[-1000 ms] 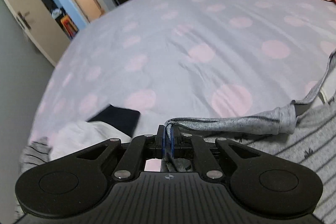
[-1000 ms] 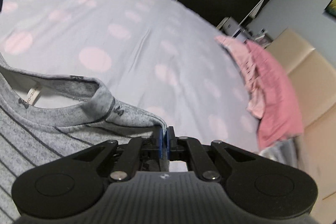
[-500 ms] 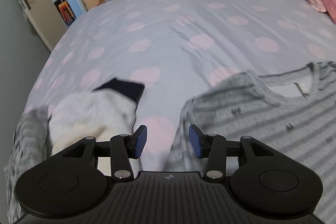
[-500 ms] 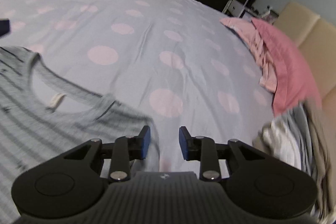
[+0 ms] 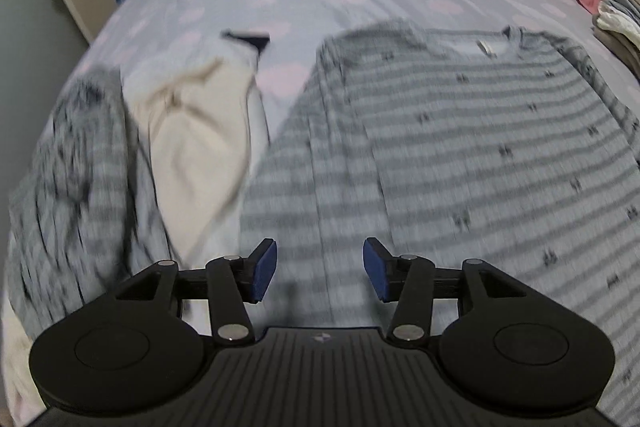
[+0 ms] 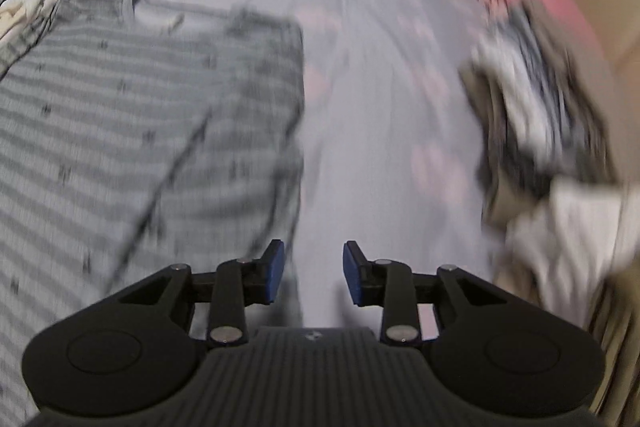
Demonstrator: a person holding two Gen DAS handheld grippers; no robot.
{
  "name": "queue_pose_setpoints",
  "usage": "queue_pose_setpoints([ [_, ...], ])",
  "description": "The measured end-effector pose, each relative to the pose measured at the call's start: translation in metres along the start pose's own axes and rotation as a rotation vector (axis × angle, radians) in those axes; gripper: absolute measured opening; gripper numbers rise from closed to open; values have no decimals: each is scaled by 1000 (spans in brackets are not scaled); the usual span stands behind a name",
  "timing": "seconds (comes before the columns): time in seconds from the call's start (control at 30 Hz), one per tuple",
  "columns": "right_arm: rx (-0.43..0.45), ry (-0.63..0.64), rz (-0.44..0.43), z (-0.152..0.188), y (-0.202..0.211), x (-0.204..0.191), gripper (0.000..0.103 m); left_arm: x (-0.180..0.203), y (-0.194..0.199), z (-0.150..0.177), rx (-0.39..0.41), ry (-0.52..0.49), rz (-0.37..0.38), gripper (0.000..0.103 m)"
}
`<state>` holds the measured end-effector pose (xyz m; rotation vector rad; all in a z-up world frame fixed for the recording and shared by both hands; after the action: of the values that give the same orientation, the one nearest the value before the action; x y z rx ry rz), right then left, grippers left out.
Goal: Fold clothes
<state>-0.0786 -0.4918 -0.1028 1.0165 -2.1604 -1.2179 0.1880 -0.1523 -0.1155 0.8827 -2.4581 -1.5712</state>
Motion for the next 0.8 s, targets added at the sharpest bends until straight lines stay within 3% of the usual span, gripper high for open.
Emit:
queue_pose_setpoints([
  [0.23,-61,-117,-38,58,3,18,41,23,13,52,-27,49,63,46],
  [0.37,-46,-84,-66,78,14,6,41,39,13,70,-40,56,75,47],
  [0.43,-31,-78,-15,84,13,8,41,44,10,79,-63,56,70,47],
  [0.53,-76,-136,-1,91,3,21,40,49,8,90,-86,50,74,47],
  [0.6,-107,-165,-3,96,-2,27,26,52,8,95,-95,38,71,47],
  [0.63,-113,-172,-20,97,-2,27,10,53,8,97,-100,30,64,47],
  [0.67,-116,-171,-31,97,0,26,3,52,8,98,-106,27,55,47],
  [0.8,-56,-123,17,84,17,22,3,46,10,101,-106,65,48,46],
])
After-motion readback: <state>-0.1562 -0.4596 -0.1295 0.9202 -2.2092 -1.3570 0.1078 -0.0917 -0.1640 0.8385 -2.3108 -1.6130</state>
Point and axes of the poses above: each gripper's, at about its wrist camera, not at the fingertips, and y roughly against the way its jaws point, x to its right, z to its underside, the point moved 4 cm from there along -y, roughly the way its jaws point, and after that the axes turned 14 degrees about -y, right-handed, at the moved point
